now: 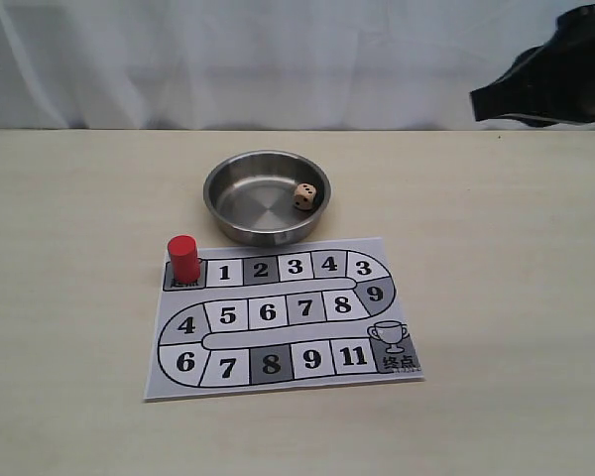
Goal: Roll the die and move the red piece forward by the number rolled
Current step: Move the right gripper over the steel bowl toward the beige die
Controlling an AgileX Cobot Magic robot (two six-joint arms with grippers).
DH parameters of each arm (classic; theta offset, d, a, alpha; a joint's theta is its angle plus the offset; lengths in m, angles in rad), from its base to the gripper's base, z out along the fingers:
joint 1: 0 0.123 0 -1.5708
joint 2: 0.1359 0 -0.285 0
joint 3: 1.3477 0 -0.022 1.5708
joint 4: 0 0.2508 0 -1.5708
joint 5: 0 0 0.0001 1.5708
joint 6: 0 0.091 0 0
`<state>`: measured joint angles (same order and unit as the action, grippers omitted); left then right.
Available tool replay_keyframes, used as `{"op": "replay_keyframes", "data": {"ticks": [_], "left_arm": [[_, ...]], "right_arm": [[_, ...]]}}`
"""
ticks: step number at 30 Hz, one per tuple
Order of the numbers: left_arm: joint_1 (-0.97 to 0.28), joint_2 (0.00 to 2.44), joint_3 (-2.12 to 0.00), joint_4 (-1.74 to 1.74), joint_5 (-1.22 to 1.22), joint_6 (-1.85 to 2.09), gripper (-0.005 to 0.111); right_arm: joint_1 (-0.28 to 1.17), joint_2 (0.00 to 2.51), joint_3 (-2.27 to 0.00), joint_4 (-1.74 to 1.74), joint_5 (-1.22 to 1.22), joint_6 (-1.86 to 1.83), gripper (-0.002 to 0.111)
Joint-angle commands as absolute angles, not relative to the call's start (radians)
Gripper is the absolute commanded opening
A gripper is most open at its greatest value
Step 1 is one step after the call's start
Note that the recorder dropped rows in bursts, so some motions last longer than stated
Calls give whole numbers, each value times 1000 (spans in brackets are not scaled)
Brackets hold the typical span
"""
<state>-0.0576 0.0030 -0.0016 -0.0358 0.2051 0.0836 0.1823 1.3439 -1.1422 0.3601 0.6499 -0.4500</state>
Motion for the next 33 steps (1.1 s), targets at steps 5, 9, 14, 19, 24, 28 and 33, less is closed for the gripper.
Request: {"op": "replay_keyframes", "data": {"ticks": [5, 9, 14, 19, 24, 28, 33], "left_arm": [[-58, 0, 0, -39, 196, 85, 0], [-58, 0, 0, -36, 196, 85, 0], [-58, 0, 0, -36, 196, 85, 0], [-58, 0, 0, -36, 196, 85, 0], [-58, 0, 0, -36, 196, 85, 0], [-58, 0, 0, -38, 196, 85, 0], [-58, 0, 0, -38, 196, 85, 0]], "right_arm": [[343, 1578, -1341, 108, 719, -287, 4], [389, 1704, -1475, 51, 797, -239, 6], [399, 1847, -1645, 39, 913, -252, 30], [399, 1972, -1787, 35, 991, -285, 43], [399, 2111, -1980, 30, 1145, -297, 48], [399, 2215, -2139, 35, 1216, -346, 49], [399, 2326, -2274, 115, 1202, -426, 49]]}}
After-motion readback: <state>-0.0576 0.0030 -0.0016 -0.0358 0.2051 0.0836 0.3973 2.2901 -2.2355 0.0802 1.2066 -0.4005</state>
